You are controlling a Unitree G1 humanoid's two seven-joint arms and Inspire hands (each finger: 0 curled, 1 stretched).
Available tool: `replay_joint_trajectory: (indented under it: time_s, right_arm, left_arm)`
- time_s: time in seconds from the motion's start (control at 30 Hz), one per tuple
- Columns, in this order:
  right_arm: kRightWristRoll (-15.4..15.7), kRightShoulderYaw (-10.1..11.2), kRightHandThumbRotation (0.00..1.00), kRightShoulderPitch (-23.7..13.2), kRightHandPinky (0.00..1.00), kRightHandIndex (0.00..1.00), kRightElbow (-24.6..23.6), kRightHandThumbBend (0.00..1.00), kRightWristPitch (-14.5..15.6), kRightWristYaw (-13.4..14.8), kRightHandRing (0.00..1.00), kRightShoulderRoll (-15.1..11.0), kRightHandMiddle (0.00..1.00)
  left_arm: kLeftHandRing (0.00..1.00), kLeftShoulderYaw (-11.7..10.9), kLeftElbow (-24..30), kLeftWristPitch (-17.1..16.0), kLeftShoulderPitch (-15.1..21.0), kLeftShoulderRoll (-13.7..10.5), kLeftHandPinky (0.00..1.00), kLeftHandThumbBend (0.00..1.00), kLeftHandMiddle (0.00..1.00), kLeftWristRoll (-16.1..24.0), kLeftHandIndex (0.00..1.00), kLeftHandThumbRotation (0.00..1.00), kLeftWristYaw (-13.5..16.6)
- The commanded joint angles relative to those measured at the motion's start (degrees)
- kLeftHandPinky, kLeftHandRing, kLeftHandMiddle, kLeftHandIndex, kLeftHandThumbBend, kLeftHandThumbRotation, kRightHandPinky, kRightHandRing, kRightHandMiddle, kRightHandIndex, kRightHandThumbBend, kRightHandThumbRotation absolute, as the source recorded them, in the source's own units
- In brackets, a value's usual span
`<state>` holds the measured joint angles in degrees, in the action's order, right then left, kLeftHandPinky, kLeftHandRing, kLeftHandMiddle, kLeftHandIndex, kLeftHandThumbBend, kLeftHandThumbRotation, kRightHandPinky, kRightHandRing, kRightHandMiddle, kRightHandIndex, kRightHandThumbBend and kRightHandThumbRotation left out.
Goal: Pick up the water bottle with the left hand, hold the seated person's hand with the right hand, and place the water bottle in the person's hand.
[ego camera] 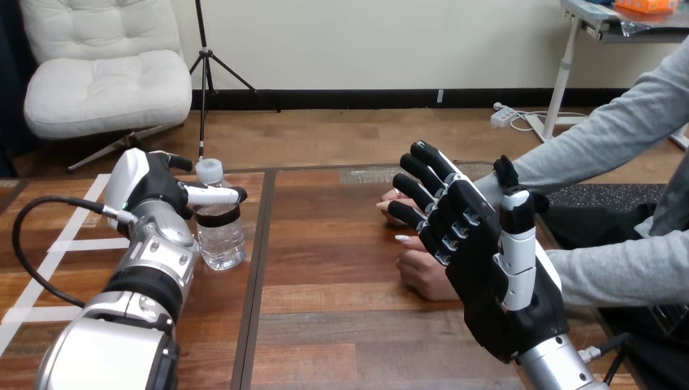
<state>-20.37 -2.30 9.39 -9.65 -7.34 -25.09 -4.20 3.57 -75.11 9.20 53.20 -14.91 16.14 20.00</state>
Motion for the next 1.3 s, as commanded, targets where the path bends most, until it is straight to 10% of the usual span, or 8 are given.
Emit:
replay_joint_trajectory:
  time_s: [0.0,1.27]
  right_arm:
    - [-0.77,0.04,1.00,-1.96,0.91,0.94,-2.58,0.88,-1.66,-0.11,0.95,0.75,0.95]
    - [-0.41,0.15,1.00,-2.59,0.92,0.94,-1.74,0.88,-1.29,-0.32,0.96,0.44,0.96]
  left_arm:
    - [0.23,0.50,0.55,-1.20,1.85,0.18,0.17,0.74,0.32,0.63,0.65,0.00,1.74]
    - [0.19,-0.25,1.19,-4.71,0.52,0.51,0.14,0.67,0.27,-0.09,0.60,0.00,4.53]
